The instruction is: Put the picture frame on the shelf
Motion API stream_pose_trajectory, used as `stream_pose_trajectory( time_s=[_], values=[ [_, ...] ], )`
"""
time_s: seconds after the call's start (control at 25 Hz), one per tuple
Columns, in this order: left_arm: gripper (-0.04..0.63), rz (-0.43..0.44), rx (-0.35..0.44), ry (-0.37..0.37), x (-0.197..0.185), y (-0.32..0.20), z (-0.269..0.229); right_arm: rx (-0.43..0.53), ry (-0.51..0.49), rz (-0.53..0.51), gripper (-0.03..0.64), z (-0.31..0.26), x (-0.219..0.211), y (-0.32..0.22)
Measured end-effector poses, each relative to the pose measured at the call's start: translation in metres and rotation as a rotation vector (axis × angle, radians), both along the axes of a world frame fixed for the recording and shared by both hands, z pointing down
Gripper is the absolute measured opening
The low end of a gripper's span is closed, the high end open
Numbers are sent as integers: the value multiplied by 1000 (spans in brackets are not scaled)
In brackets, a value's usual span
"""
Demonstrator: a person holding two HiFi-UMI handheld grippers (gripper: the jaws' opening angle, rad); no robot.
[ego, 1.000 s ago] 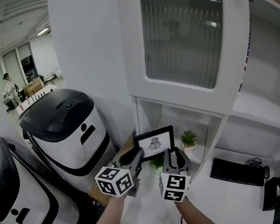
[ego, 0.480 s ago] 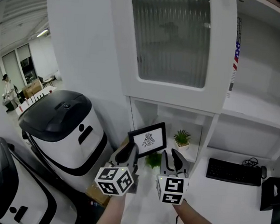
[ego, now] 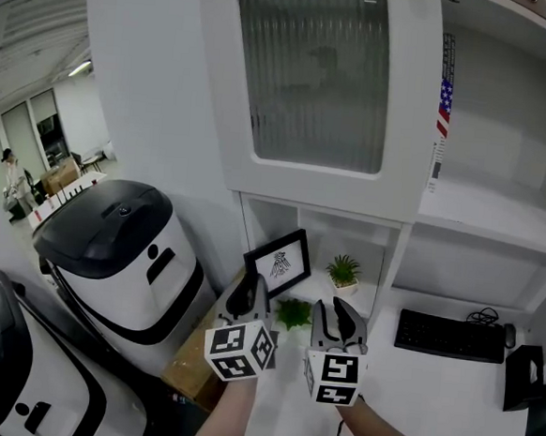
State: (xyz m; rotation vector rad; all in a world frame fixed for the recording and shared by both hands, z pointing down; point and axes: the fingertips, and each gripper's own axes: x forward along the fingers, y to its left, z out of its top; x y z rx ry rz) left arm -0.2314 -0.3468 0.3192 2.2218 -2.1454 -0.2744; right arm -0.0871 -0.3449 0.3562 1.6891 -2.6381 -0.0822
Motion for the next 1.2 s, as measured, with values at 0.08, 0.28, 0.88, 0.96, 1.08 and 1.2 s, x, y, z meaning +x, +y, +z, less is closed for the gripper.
stream_pose_trajectory(
  time_s=[0.08,0.28,0.88,0.96,1.08,1.2],
  values=[
    [75,-20,-5,1,1,-4,2,-4,6,-5,89,3,0,2],
    [75,-76,-14,-15,4,-11,6,-27,20,-24,89,14,0,7],
    [75,-164,-52,-66,10,-26,16,-116,42,-57,89,43,10,20],
    [75,-187,-52,-68,8,-27,16,-126,44,-55,89,47,13,21],
    [75,-230,-52,-68,3,-27,15,-130,49,-51,89,49,17,24],
    [75,-263,-52,-67,0,-27,15,-135,53,-45,89,51,22,24]
  ],
)
